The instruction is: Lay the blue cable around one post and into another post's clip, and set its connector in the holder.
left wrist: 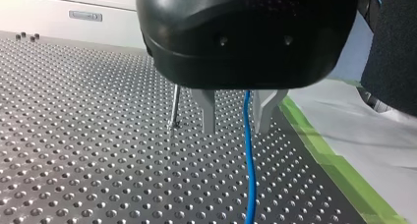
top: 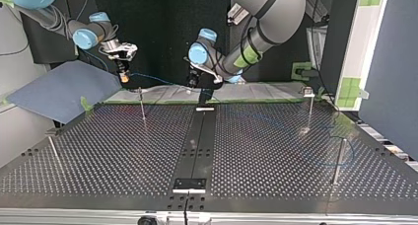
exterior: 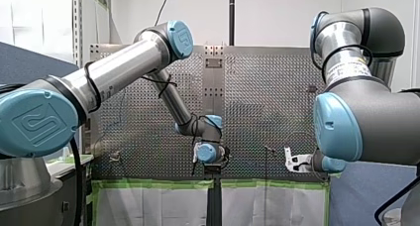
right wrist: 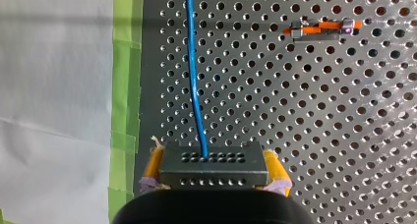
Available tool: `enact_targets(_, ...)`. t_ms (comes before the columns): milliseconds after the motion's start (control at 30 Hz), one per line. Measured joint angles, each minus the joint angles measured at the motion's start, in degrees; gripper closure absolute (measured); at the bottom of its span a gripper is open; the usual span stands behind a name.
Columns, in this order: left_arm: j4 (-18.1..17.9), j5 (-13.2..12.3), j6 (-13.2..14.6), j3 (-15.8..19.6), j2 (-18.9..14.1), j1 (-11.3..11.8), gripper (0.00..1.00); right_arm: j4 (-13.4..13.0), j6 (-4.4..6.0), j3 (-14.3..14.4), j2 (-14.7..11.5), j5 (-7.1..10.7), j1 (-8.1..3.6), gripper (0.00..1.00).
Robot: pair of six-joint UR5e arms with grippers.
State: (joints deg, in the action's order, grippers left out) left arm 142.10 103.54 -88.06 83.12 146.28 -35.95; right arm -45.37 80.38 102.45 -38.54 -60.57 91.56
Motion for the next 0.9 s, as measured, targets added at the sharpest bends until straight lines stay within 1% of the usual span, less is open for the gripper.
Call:
enact_targets(233,0.09,-0.78,0.06,0.00,0.00,-0.02,0.60,0.01,0.00,-0.01,0.00,-0.55,-0.16,1.00)
enact_targets(267,0.09,-0.83,0.06,0.00,0.00,-0.02,0.64,0.01,-0.01,-0.01,0.00,-0.60,-0.17,1.00)
enact_targets(300,0.09,-0.86,0.07,0.00,0.00,-0.02,0.64,0.01,-0.02,-0.01,0.00,-0.64,-0.17,1.00)
enact_targets(333,0.08,-0.89,0.08,0.00,0.00,-0.02,0.66,0.01,-0.02,0.01,0.00,-0.66,-0.18,1.00)
enact_targets(400,0.06,-0.91,0.07,0.00,0.00,-0.02,0.66,0.01,-0.04,0.01,-0.01,-0.68,-0.18,1.00)
enact_targets(433,0.05,-0.92,0.05,0.00,0.00,-0.02,0.70,0.04,-0.06,0.01,-0.01,-0.69,-0.18,1.00)
enact_targets(533,0.00,-0.93,0.01,0.00,-0.01,-0.02,0.70,0.12,-0.10,0.01,-0.01,-0.70,-0.19,1.00)
enact_targets(567,-0.01,-0.93,-0.01,0.00,-0.02,-0.01,0.68,0.14,-0.12,0.01,-0.01,-0.70,-0.19,1.00)
enact_targets(733,-0.05,-0.93,-0.07,0.00,-0.01,-0.01,0.68,0.18,-0.19,0.00,0.01,-0.70,-0.19,1.00)
enact_targets(767,-0.05,-0.93,-0.08,0.00,-0.01,0.00,0.70,0.19,-0.20,0.01,0.00,-0.70,-0.19,1.00)
enact_targets(833,-0.05,-0.88,-0.06,-0.02,-0.01,0.00,0.70,0.19,-0.20,0.00,0.00,-0.70,-0.20,1.00)
enact_targets(867,-0.05,-0.87,-0.06,-0.02,-0.01,0.00,0.74,0.20,-0.21,0.00,0.00,-0.70,-0.19,1.00)
enact_targets(900,-0.05,-0.88,-0.06,-0.01,-0.01,0.00,0.74,0.20,-0.21,0.01,0.01,-0.70,-0.19,1.00)
